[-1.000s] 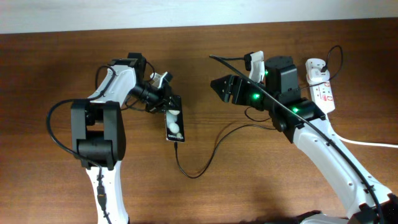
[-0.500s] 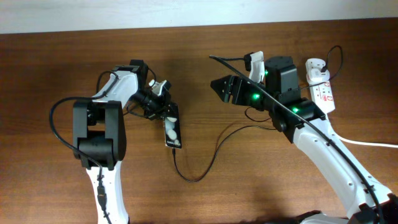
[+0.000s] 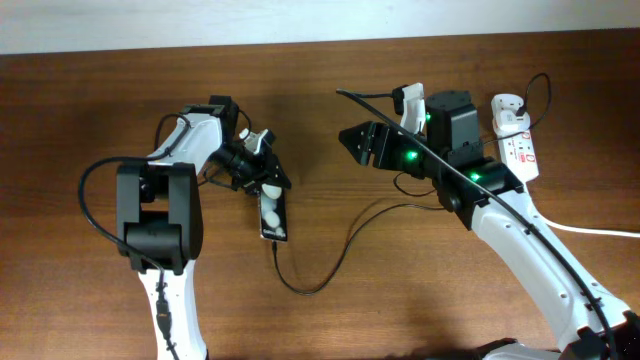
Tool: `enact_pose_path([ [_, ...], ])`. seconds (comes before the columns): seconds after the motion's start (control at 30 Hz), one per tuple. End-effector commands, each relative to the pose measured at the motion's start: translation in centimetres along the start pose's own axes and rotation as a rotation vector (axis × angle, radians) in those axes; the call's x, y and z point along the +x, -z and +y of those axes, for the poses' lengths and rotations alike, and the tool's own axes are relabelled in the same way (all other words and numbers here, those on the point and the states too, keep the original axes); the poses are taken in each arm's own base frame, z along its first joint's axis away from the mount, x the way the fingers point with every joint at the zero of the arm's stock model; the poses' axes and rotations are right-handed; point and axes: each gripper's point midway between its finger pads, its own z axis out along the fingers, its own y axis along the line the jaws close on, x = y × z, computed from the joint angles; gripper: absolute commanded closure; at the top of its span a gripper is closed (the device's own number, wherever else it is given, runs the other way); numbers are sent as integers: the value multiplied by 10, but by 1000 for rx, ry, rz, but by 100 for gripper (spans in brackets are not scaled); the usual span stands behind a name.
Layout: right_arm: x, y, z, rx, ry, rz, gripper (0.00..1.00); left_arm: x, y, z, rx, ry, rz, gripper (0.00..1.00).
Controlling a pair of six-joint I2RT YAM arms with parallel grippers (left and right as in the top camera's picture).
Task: Plug charger to phone and switch on socket
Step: 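Lower the phone flat onto the table with the left gripper and release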
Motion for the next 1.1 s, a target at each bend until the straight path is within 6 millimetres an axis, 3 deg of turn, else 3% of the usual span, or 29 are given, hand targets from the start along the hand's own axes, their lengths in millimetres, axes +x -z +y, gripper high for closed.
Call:
enact_pose_path([
  [0.0, -3, -1, 2, 2, 19, -8, 25, 0, 6, 19, -140, -9, -16, 64],
  [0.13, -3, -1, 2, 2, 19, -7, 25, 0, 9, 36, -242, 37, -27, 62],
  [0.33, -2, -1, 1, 3, 19, -7, 25, 0, 10, 37, -249, 37, -27, 48],
  [0.53, -2, -1, 1, 4, 17, -5, 25, 0, 10, 38, -253, 39, -25, 53],
  [0.67, 0, -1, 0, 7, 13, 1, 25, 2, 18, 62, -401, 156, -50, 54],
  [0.83, 1, -1, -1, 11, 10, 6, 25, -4, 25, 72, -468, 211, -94, 53],
  [0.93, 1, -1, -1, 11, 17, 6, 25, -12, 38, 63, -469, 190, -140, 54],
  [1.07, 1, -1, -1, 11, 17, 6, 25, -20, 85, 27, -456, 122, -282, 54],
])
